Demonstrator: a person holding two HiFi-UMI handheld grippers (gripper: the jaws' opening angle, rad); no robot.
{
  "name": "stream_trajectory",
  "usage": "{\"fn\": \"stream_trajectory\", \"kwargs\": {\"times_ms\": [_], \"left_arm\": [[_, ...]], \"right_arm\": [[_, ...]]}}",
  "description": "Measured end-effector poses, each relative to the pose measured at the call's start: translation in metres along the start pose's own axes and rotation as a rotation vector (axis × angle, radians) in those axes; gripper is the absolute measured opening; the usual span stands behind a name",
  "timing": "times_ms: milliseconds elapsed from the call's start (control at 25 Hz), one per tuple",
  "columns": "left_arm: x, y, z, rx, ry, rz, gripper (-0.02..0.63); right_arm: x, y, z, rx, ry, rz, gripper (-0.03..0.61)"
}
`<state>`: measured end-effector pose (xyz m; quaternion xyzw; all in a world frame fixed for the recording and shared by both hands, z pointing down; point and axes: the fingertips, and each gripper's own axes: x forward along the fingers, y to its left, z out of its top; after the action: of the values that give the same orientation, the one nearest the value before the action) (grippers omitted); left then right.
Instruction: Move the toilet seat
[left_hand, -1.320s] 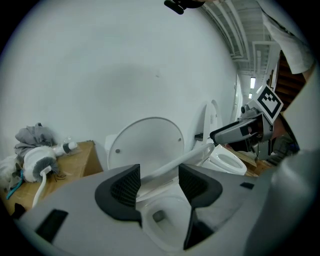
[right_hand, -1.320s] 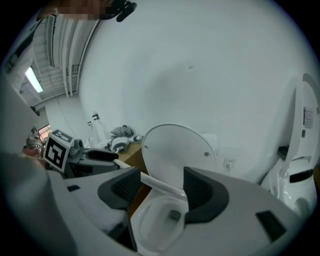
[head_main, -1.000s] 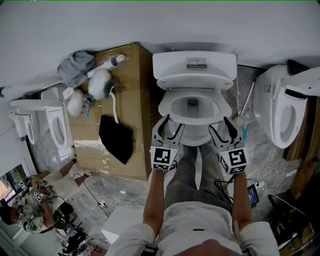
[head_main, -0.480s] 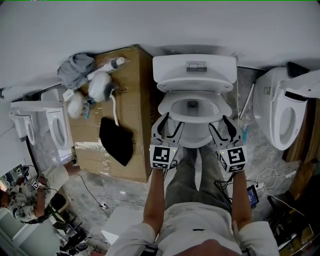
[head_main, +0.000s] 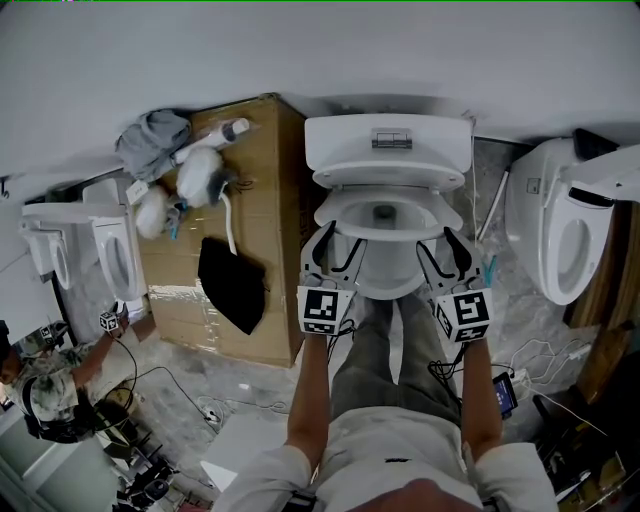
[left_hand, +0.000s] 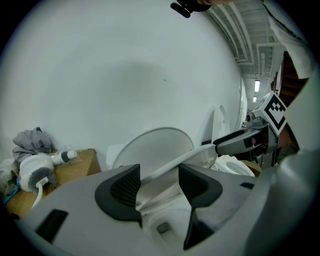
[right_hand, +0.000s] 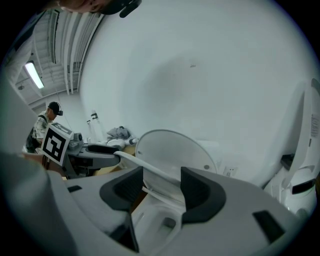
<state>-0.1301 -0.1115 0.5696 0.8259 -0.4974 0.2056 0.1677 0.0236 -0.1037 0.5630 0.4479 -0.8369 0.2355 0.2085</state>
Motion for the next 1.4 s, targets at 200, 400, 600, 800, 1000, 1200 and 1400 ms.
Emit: {"fn": "stream_trajectory", "kwargs": {"times_ms": [200,400,600,800,1000,1200,1400], "left_arm": [[0.005,0.003,0.006,-0.004,-0.009,0.011,0.258],[0.010,0.007,0.012,-0.006,-0.018,0.021,0.258],[0.018,0.011,0.019,-0.008,-0.029,0.036,0.258],[0.026,0.015,0.025,-0.007,-0.037,0.043,0.258],[0.032,0.020,0.029,-0.009,-0.040,0.051,0.258],[0.039,0.025,0.035,-0.013,-0.050,0.067,0.258],[0.047,0.031,0.040,-0.009,-0.059,0.091,0.259]], "right_arm": [[0.004,-0.005,0.007,0.002,-0.010,0.001,0.250],[0.008,-0.008,0.013,0.003,-0.021,-0.004,0.247],[0.014,-0.015,0.021,0.004,-0.036,-0.007,0.242],[0.020,-0.021,0.028,0.005,-0.047,-0.007,0.236],[0.026,-0.026,0.033,0.007,-0.054,-0.011,0.233],[0.033,-0.031,0.040,0.002,-0.068,-0.027,0.233],[0.042,-0.037,0.046,-0.012,-0.076,-0.047,0.232]]}}
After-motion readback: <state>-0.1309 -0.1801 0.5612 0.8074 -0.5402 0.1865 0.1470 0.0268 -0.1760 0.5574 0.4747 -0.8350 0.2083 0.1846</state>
